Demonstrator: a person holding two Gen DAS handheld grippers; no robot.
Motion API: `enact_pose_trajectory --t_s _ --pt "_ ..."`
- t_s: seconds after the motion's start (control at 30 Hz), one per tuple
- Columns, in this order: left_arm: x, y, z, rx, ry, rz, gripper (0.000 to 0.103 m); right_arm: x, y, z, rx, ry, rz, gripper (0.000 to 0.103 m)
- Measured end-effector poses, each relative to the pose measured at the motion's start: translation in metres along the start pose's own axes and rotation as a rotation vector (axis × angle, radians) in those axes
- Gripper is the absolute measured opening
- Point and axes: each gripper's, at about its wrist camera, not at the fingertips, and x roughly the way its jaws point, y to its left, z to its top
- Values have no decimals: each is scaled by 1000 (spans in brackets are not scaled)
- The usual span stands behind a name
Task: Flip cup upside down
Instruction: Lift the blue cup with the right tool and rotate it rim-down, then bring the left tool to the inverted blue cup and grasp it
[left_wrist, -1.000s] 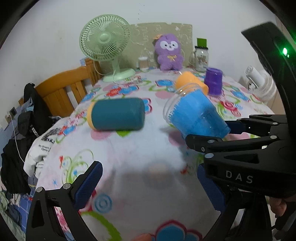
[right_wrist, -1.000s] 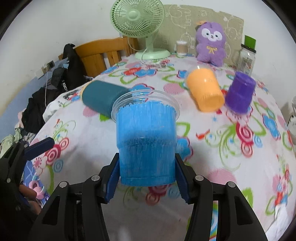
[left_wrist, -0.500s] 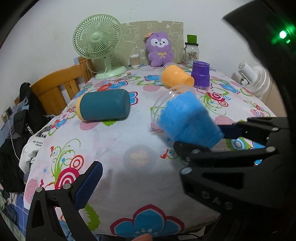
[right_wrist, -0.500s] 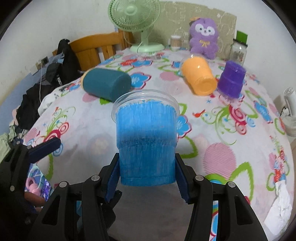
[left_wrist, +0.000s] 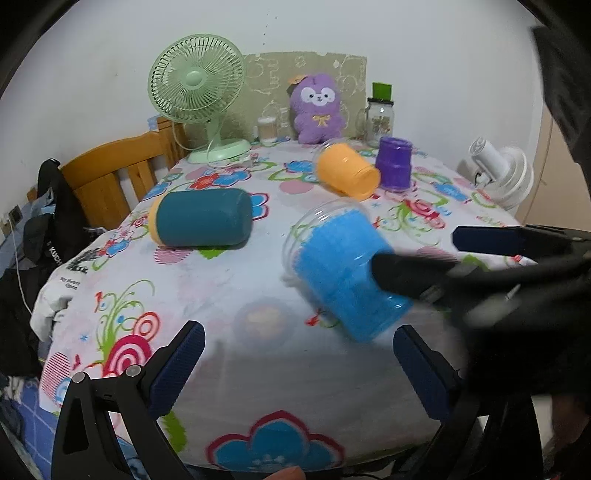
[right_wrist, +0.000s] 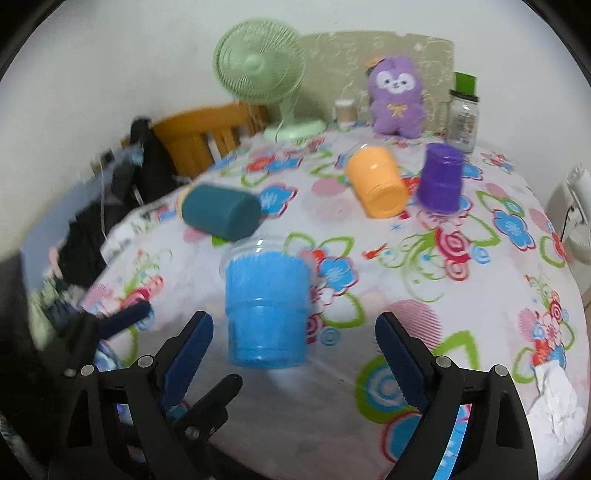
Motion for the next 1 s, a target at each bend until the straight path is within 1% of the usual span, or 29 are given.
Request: enact_pose_trajectory --t_s 0.07,0.13,0.23,0.3,0.4,0.5,0.57,0.63,0.67,0.7,0.8,0.87,1.0 --pt "0 -9 1 -4 -16 -17 103 -18 -15 0 44 -44 13 92" --pt "2 -20 3 6 -26 -27 103 -36 -31 -2 77 -86 13 95" --pt "10 -36 9 18 -34 -9 103 -57 -55 -8 117 -148 -12 95" --pt "16 -42 13 8 -42 5 103 -62 -70 -13 149 -162 -10 95" --pt "22 -45 18 -30 -54 19 103 -63 -87 -23 190 -149 -10 95" --pt "28 -46 19 -36 -44 17 103 -60 -99 -33 212 -136 -11 95" --pt "32 -50 19 -26 -36 19 98 -59 -106 -38 230 -134 -8 95" --pt "38 -53 18 -18 -17 9 80 -58 -111 -40 244 -133 -4 95" --pt "41 -55 18 -16 -5 1 76 -57 -113 -41 249 -132 -3 95" --pt "45 -56 16 -14 10 -12 70 -57 -114 -41 252 -130 -2 95" --pt "49 -58 14 -9 24 -11 61 -56 -114 -41 248 -128 -1 95" --pt "47 -57 14 -10 12 -8 61 -56 -114 -41 244 -128 -2 95" --pt "37 -52 17 -12 -41 6 60 -51 -110 -39 241 -119 2 95"
